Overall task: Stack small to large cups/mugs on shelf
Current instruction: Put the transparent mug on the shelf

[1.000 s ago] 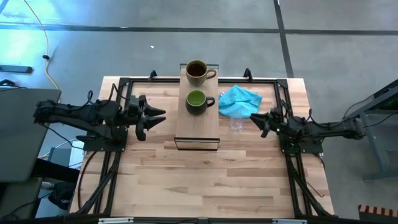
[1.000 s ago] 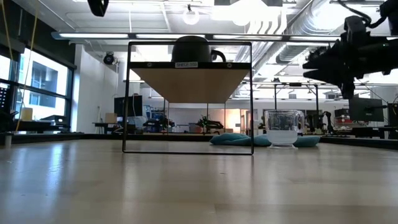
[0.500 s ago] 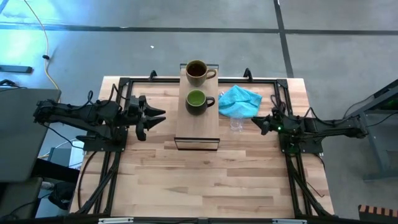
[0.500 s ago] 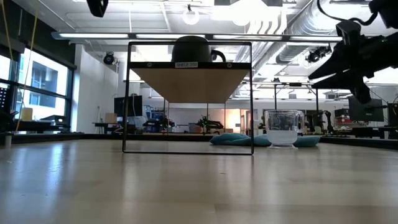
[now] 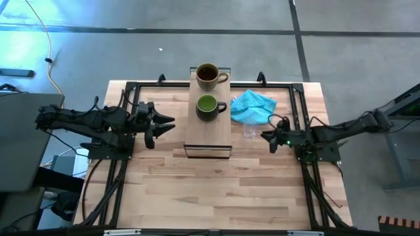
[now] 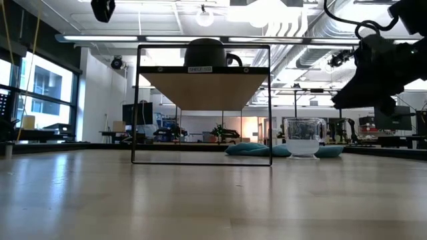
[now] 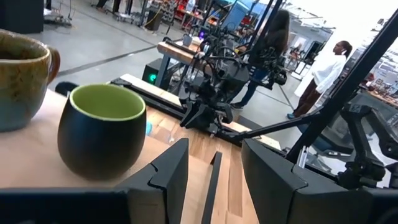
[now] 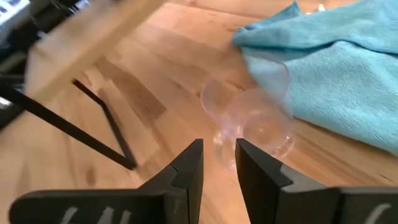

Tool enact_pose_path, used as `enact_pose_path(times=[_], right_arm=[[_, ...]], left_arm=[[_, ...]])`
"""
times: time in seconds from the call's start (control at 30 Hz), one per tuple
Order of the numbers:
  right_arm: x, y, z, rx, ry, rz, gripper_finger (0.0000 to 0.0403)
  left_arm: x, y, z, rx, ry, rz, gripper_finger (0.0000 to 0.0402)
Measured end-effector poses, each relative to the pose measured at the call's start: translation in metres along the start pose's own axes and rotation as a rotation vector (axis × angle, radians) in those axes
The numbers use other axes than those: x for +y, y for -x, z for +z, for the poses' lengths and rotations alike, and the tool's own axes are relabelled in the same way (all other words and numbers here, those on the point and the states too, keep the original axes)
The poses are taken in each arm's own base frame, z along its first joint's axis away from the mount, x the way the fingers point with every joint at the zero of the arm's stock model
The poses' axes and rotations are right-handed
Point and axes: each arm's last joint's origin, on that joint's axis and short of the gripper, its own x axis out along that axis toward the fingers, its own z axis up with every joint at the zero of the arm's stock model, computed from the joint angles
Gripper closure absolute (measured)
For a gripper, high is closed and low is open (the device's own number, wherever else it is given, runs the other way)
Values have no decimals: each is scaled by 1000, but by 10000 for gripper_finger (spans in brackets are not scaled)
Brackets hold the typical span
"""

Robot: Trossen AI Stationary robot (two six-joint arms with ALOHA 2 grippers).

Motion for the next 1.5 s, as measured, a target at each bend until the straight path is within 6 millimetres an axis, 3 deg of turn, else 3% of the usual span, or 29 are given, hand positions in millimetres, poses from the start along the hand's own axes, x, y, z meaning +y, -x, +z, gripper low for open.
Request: enact_pose_path(times=[0.37,0.6,0.7,0.8,0.93,1.03,1.2,1.5], right_arm=[[11,-9,-18,14,74,-65,321],[18,-9,-13,-51,32,-23,321],[25,-6,-2,-79,120,-15,321],[32,-3,12,-98,332,-11,321],[33,-2,32,-95,480,-97,321],[26,-2,45,-34,451,-157,321],[14,-8,59,77,342,-97,321],[-2,-11,88,97,276,-32,321]], left_arm=[[0,0,-1,10,7,4,263],[1,0,-1,12,6,6,264],[1,0,-1,12,6,6,263],[1,0,-1,12,6,6,263],[1,0,-1,12,10,6,263],[1,0,-1,12,19,6,263],[1,0,-1,13,27,6,263],[1,0,-1,13,38,6,263]])
